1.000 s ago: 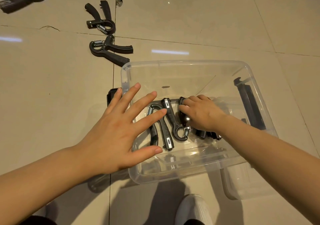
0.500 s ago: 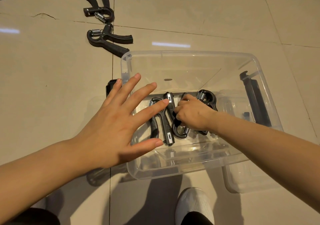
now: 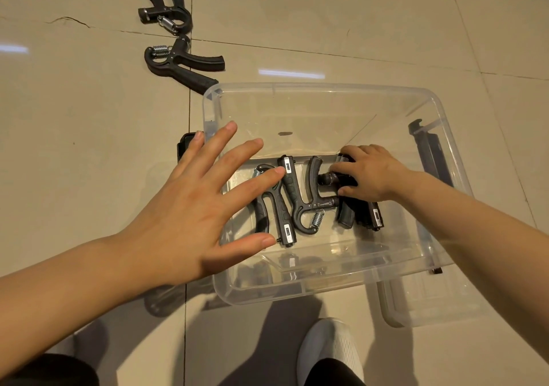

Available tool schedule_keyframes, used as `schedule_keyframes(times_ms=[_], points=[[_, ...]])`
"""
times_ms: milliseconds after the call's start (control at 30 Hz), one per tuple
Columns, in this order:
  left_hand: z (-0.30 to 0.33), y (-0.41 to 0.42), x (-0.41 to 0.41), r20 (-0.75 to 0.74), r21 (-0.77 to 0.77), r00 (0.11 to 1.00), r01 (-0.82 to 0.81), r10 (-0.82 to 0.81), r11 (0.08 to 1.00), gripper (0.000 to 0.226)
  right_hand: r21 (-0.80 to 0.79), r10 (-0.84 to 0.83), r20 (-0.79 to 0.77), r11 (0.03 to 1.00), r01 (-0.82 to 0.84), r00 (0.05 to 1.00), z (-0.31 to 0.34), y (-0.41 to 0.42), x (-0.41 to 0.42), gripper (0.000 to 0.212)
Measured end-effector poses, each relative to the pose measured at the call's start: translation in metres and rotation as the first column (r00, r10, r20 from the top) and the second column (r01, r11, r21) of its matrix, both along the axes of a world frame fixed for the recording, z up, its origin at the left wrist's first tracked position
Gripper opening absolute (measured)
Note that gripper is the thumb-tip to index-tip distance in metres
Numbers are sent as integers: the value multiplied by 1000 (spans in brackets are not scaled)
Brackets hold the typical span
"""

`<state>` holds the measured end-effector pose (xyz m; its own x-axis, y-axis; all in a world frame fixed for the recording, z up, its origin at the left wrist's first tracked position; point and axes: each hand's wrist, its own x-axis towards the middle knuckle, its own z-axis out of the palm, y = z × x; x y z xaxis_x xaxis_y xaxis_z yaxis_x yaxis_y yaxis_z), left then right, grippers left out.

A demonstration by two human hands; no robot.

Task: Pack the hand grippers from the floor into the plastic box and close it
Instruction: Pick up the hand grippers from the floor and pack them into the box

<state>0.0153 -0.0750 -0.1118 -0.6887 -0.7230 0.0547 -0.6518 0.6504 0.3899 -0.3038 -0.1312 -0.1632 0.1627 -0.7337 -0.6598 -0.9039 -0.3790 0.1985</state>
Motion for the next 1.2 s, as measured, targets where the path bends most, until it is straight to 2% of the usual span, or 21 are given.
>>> schedule_keyframes(times_ms=[100, 367, 600, 800, 967, 1200], points=[[1, 0, -1, -5, 6, 1000, -5, 5, 1000, 67, 26, -70, 17, 997, 70, 997, -3, -2, 10, 57], [1, 1, -2, 6, 9, 1000, -27, 27, 1000, 66, 35, -79, 40, 996, 78, 996, -4, 13, 14, 52], [3, 1, -1, 29, 0, 999, -44, 44, 999, 68, 89, -48, -98, 994, 57, 994, -3, 7, 16, 57], [3, 2, 0, 16, 23, 997, -71, 71, 997, 68, 70, 67, -204, 996, -54, 977, 2, 4, 18, 58], [3, 1, 0, 14, 19, 998, -56, 56, 998, 68, 84, 37, -143, 996, -26, 989, 2, 9, 11, 61], [3, -1, 0, 21, 23, 999, -43, 43, 999, 69, 93, -184, 35, 979, 180, 982, -4, 17, 9, 65]])
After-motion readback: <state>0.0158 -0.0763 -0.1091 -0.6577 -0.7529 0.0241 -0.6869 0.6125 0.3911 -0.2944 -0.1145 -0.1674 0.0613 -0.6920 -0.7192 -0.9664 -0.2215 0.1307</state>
